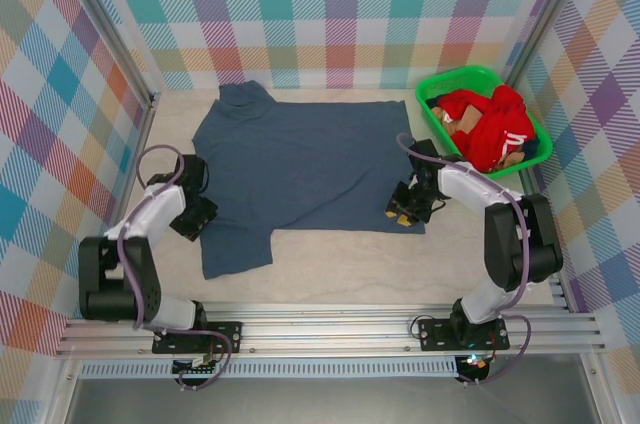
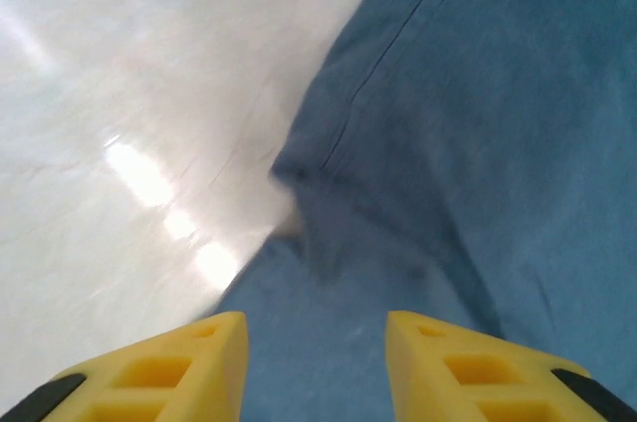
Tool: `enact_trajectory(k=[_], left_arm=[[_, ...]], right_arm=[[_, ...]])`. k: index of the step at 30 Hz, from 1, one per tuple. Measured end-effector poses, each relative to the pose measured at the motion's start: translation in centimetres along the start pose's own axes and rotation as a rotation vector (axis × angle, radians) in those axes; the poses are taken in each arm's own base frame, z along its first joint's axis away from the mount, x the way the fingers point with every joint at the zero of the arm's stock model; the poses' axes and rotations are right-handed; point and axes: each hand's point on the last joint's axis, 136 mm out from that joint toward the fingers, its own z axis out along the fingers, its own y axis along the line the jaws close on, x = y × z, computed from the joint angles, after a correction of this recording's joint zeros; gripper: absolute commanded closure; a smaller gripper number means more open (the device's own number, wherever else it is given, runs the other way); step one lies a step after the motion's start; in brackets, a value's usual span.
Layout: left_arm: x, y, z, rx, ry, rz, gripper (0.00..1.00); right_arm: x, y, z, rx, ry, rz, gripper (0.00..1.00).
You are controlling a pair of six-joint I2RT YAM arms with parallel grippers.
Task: Fold and stack the t-shirts
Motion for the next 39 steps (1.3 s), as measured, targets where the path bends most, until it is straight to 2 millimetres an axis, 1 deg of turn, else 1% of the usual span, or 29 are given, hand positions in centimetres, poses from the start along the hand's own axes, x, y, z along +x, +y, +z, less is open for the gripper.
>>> enact_trajectory(k=[2,3,4,8,10,12,16,18,21,26,30,34,38,39], left_arm=[[1.5,1.2,-1.0,0.008,0.011,0.005,0.59],[2.4,2.0,-1.0,0.002,0.027,0.007,0.59],[3.4,2.8,-0.7,-0.011,0.048,0.005,0.59],[7.4,6.7,1.4,-0.107,0.172,-0.015,0.57],[8.8,7.8,2.0,-0.137,0.219,-0.031,0.57],[9.6,8.4,2.4,-0.149,0.246,-0.041,0.58],[9.7,8.2,2.7,-0.141,0.249,-0.049,0.59],[9.6,7.9,2.8,-0.130,0.244,-0.049,0.61],[9.3,7.5,3.0,-0.112,0.233,-0.042,0.67],[8.4,6.5,3.1,-0.060,0.192,-0.019,0.84],[7.9,6.1,3.0,-0.030,0.156,-0.004,0.99],[7.4,6.1,2.1,0.008,0.119,0.000,1.00],[7.3,6.7,0.3,0.041,0.079,-0.040,1.00],[7.2,6.8,-0.2,0.053,0.070,-0.050,1.00]], right_arm=[[0.0,0.3,-0.7,-0.015,-0.017,-0.015,0.66],[0.1,0.5,-1.1,-0.024,-0.026,-0.024,0.65],[0.1,0.8,-1.6,-0.040,-0.034,-0.036,0.64],[0.6,1.9,-2.8,-0.099,-0.041,-0.062,0.63],[1.0,2.1,-3.0,-0.117,-0.032,-0.065,0.62],[1.3,2.1,-3.0,-0.124,-0.022,-0.065,0.62],[1.6,2.2,-2.9,-0.135,-0.009,-0.066,0.62],[1.8,2.1,-2.8,-0.135,-0.001,-0.064,0.62],[2.1,1.7,-2.5,-0.131,0.010,-0.059,0.62],[2.6,1.3,-2.6,-0.130,0.010,-0.059,0.63],[2.6,1.2,-2.6,-0.127,0.005,-0.059,0.63],[2.5,0.5,-2.4,-0.100,-0.010,-0.055,0.61],[2.2,-0.8,-2.3,-0.062,-0.047,-0.025,0.55],[2.1,-1.2,-2.3,-0.054,-0.056,-0.008,0.55]])
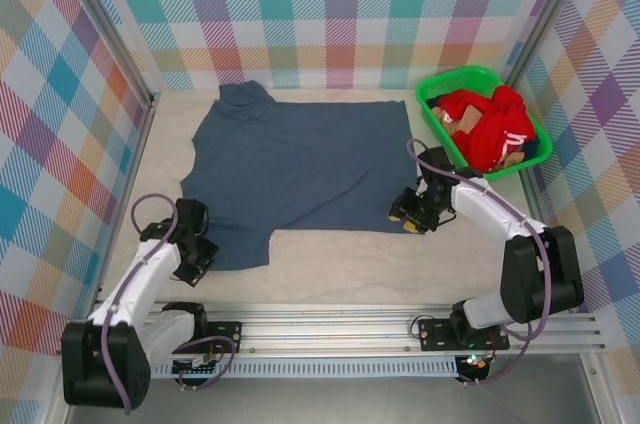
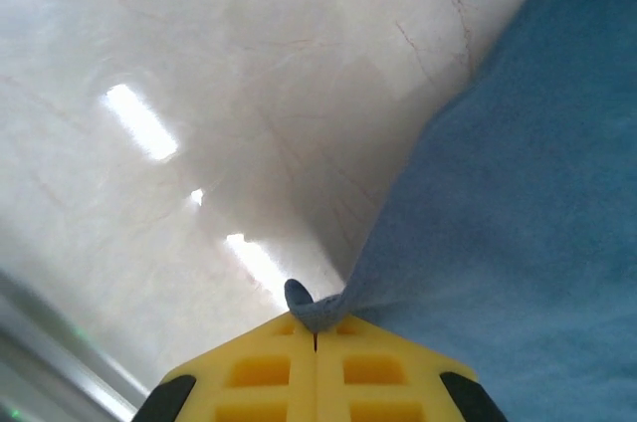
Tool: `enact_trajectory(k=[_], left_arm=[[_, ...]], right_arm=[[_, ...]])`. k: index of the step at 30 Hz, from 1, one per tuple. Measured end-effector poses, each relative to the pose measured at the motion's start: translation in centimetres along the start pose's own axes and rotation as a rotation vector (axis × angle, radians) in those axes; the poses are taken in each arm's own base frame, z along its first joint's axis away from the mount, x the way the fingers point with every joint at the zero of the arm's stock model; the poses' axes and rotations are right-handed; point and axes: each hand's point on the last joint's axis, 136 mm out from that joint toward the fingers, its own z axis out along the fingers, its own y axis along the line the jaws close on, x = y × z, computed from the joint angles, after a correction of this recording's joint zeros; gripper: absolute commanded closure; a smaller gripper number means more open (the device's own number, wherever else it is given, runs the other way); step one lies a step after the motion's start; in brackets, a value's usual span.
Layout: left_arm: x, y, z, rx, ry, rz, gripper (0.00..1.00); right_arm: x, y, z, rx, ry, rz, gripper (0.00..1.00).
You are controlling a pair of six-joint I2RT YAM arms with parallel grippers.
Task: Fold and stack the t-shirts
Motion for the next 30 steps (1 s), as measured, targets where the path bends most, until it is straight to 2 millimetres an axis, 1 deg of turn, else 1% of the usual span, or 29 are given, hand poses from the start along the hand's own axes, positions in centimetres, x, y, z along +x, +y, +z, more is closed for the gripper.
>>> enact_trajectory(k=[4,8,14,21,25,30], left_arm=[[0.5,-0.1,-1.9,0.062,-0.020,-0.040,1.00],[1.0,0.1,-2.3,0.068,-0.015,-0.050,1.00],[1.2,-0.2,-2.5,0.066,-0.011,-0.049,1.00],[1.2,-0.3,-2.6,0.068,-0.014,-0.043,1.00],[1.1,-0.5,-2.6,0.064,-0.012,-0.040,1.00],[0.8,-1.3,-3.3,0.087,-0.024,-0.035,1.00]], right_arm=[[-1.2,-2.7,0.2,0.044,-0.032,0.113,0.55],[-2.5,-4.7,1.0,0.077,-0.038,0.205,0.55],[-3.0,-5.9,2.6,0.122,-0.015,0.243,0.58],[-3.2,-6.8,3.1,0.162,-0.018,0.259,0.61],[-3.1,-7.3,3.7,0.185,-0.002,0.267,0.71],[-3.6,-6.9,3.9,0.174,-0.002,0.264,0.91]])
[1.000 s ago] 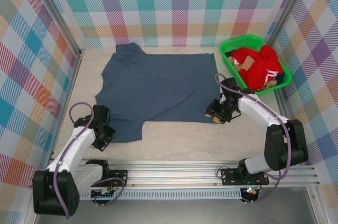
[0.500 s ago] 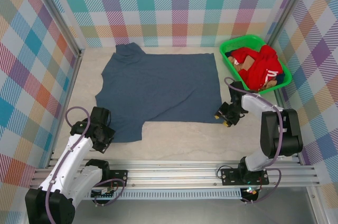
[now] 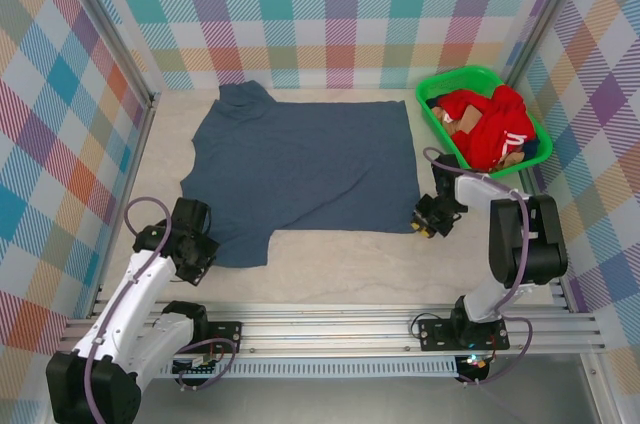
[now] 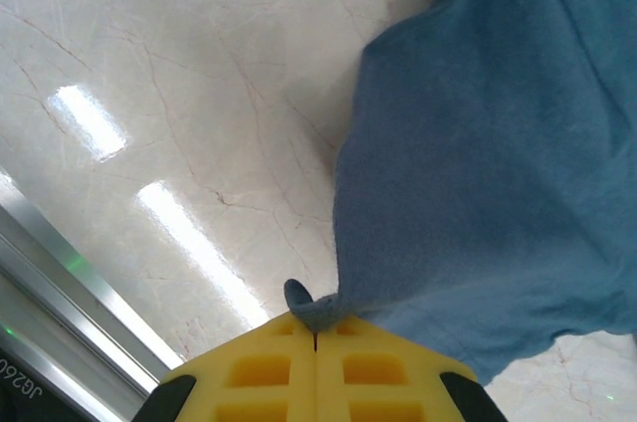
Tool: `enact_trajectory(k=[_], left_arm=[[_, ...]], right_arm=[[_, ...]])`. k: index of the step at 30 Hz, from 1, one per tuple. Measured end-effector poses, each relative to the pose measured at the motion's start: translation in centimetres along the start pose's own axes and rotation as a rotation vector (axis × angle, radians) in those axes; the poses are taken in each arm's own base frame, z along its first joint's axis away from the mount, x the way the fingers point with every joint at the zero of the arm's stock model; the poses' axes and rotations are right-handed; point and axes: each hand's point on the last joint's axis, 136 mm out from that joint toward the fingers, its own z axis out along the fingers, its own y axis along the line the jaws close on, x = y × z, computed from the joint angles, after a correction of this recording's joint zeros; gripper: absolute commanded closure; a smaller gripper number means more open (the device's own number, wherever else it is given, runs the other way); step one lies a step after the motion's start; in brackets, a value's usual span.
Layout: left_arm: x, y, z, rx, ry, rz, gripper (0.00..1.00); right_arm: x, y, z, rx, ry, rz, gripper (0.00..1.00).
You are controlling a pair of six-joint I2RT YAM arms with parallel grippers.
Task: Fold and stack the t-shirts
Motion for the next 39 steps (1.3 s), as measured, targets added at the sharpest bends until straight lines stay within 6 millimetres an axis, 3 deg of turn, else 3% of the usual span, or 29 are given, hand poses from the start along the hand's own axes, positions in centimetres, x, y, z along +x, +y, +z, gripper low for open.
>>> enact_trajectory(k=[4,9,17,22,27,34,39], left_arm=[[0.0,-0.5,-1.0,0.016,-0.007,0.014,1.00],[1.3,1.1,-2.4,0.024,0.007,0.001,1.00],[3.4,4.6,-4.4,0.006,0.043,0.022,1.00],[3.8,5.0,-5.6,0.007,0.055,0.063,1.00],[3.7,4.6,-5.8,0.025,0.054,0.086,1.00],[3.2,1.3,-5.4,0.075,0.030,0.110,1.00],[1.6,-5.1,-6.2,0.126,-0.025,0.163,1.00]], right_arm=[[-0.6,0.7,-0.3,-0.002,-0.025,-0.045,1.00],[0.0,1.2,-0.9,0.043,-0.049,-0.122,1.00],[2.6,-1.2,-3.8,0.097,-0.057,-0.142,1.00],[4.0,-2.7,-5.1,0.118,-0.052,-0.137,1.00],[5.1,-3.7,-4.8,0.126,-0.022,-0.132,1.00],[5.4,-3.7,-4.6,0.122,-0.005,-0.130,1.00],[4.6,-2.4,-5.5,0.096,-0.030,-0.137,1.00]])
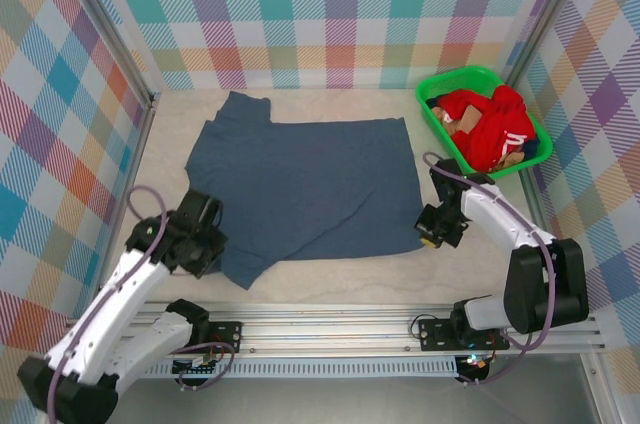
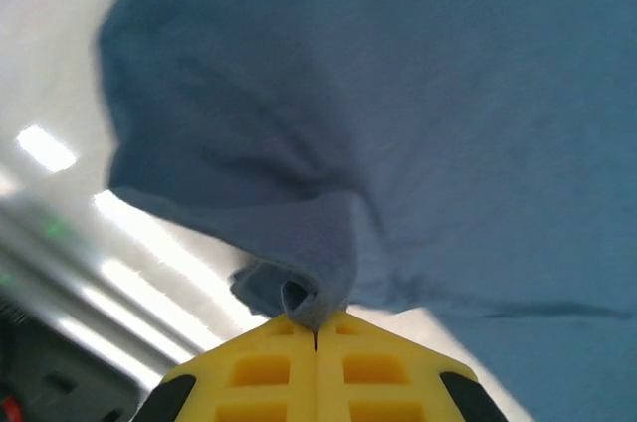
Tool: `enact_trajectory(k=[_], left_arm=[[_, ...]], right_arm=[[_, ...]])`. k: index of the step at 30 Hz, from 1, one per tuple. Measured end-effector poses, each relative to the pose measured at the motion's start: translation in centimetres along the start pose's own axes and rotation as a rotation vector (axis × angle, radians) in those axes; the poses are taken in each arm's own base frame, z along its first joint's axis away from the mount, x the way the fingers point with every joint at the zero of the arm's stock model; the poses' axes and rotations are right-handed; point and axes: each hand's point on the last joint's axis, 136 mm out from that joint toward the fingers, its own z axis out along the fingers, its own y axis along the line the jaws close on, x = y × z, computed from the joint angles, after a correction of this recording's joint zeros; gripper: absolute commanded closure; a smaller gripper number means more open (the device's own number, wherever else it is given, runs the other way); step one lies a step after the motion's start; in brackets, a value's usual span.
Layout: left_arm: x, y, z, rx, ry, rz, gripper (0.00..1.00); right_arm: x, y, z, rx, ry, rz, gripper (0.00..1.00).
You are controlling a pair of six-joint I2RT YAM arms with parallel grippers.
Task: Fold and stack the t-shirts
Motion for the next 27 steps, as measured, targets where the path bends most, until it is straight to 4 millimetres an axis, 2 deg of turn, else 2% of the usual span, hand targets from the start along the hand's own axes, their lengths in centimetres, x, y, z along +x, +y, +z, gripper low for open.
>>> enact_trajectory(k=[5,8,12,15,20,27], left_arm=[[-4.6,-7.5,-0.2,0.059,-0.084,0.056,1.00],[-7.8,-9.9,0.3,0.074,-0.127,0.061,1.00],[-11.0,-12.0,1.4,0.064,-0.154,0.094,1.00],[-12.5,-12.6,2.5,0.044,-0.163,0.115,1.00],[-14.5,-11.7,3.3,0.007,-0.176,0.113,1.00],[-15.9,-11.9,3.8,0.004,-0.201,0.130,1.00]], right_arm=[[-1.9,1.7,-0.9,-0.013,-0.017,0.002,1.00],[-3.6,3.1,-1.4,-0.022,-0.032,0.004,1.00],[-6.0,4.9,-1.6,-0.031,-0.048,0.009,1.00],[-7.4,5.8,-1.6,-0.034,-0.057,0.014,1.00],[-9.6,6.7,-1.2,-0.025,-0.071,0.026,1.00],[-10.9,7.2,-0.4,-0.010,-0.068,0.020,1.00]])
